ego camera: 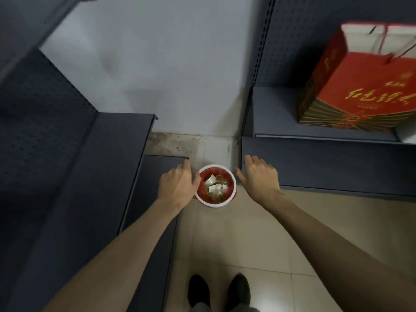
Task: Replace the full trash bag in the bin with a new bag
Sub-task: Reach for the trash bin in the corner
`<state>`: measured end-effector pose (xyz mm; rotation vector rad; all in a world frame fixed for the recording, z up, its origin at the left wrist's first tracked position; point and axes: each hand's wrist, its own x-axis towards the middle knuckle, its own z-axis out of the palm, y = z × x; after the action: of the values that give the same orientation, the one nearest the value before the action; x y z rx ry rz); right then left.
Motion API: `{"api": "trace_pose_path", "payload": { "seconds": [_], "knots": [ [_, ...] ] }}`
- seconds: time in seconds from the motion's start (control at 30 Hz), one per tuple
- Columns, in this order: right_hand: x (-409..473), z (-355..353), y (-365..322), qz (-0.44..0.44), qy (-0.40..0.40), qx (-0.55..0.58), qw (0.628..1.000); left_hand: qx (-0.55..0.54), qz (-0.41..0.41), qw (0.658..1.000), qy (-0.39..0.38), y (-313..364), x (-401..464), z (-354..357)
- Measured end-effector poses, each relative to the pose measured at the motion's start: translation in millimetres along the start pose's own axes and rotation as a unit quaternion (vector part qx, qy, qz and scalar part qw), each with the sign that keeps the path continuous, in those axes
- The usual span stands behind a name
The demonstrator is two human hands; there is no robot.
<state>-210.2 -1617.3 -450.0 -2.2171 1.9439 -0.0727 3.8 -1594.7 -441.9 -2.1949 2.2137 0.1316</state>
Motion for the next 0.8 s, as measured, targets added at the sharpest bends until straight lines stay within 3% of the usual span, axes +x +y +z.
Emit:
{"api": "trace_pose_path", "payload": {
  "seconds": [0.43,0.8],
  "knots": [
    [113,325,63,0.008,0.046,0.021,0.999,0.012,0.002,0.998,0.068,-47,120,331],
    [168,474,96,0.043,0.069,0.012,0.997,0.012,-0.039,0.995,0.089,-81,173,490]
  ]
}}
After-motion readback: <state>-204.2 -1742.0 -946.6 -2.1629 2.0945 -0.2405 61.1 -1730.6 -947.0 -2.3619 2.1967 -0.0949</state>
